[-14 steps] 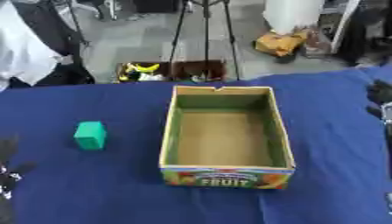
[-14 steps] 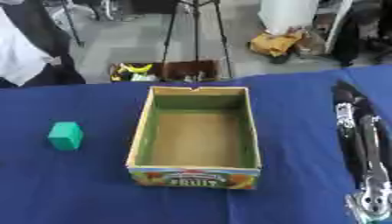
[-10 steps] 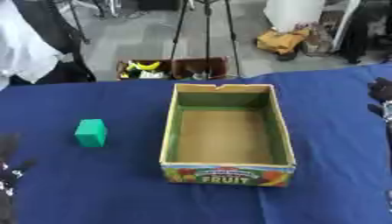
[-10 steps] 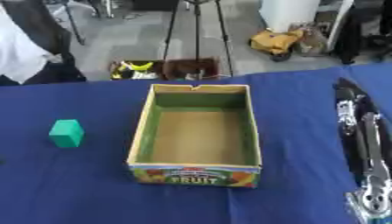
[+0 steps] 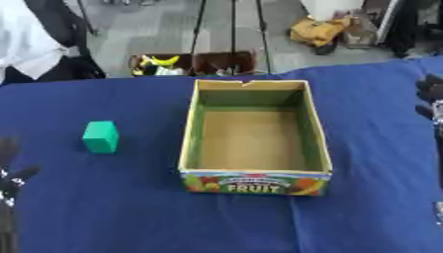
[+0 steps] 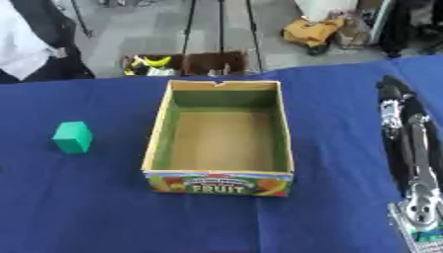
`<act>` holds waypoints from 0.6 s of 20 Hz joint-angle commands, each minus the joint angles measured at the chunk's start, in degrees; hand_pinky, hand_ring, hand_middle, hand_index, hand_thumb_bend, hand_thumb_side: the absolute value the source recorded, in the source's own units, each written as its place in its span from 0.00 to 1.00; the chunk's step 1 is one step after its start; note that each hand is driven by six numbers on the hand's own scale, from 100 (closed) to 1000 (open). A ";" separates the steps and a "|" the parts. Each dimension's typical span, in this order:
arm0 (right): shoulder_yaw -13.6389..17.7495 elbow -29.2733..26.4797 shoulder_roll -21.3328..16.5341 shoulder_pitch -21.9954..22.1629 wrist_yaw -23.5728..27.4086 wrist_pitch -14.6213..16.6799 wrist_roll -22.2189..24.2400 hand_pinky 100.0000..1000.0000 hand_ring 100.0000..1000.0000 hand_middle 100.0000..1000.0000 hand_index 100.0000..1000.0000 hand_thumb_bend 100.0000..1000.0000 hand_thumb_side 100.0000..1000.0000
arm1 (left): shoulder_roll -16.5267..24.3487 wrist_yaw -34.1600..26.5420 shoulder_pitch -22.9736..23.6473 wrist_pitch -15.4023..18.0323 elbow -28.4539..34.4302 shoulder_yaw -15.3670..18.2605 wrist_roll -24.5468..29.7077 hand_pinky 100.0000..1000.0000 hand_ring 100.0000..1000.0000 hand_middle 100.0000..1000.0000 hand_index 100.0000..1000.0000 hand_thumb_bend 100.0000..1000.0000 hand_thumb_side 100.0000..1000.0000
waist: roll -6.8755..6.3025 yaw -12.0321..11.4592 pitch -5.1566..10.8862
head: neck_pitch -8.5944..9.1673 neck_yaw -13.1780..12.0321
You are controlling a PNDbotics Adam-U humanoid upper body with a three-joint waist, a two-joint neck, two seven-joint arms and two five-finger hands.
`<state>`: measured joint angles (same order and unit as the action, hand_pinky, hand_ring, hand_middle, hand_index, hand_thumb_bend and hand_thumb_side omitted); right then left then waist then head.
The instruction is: Pick up objects on the table and place them in the box.
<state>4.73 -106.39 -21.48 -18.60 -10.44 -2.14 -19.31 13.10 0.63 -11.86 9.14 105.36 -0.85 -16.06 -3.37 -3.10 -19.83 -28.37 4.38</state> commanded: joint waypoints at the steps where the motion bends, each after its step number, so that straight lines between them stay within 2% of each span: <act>1: 0.53 -1.42 -0.79 -0.34 -0.03 0.07 -0.08 0.85 0.89 0.81 0.92 0.00 1.00 | 0.81 0.31 -0.71 -0.10 1.24 0.24 0.11 0.79 1.00 0.88 1.00 0.00 1.00 | 0.10 -0.09 0.73 | -0.64 0.34; 8: 0.57 -1.50 -1.08 -0.22 -0.16 0.12 0.00 0.85 0.89 0.81 0.92 0.00 1.00 | 4.75 3.81 -2.87 -1.57 3.13 1.07 0.01 0.79 0.99 0.88 1.00 0.00 1.00 | -0.26 -0.26 1.01 | -0.29 0.71; 12: 0.55 -1.43 -1.35 -0.13 -0.27 0.12 0.05 0.85 0.89 0.81 0.92 0.00 1.00 | 9.19 7.02 -5.00 -3.61 5.22 2.23 0.27 0.76 0.97 0.88 1.00 0.00 1.00 | -0.42 -0.41 1.54 | -0.40 0.89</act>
<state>4.91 -106.39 -21.49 -18.52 -10.49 -2.11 -19.28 19.60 6.59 -16.18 6.13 108.85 0.41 -15.79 -3.86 -3.52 -19.48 -28.65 5.15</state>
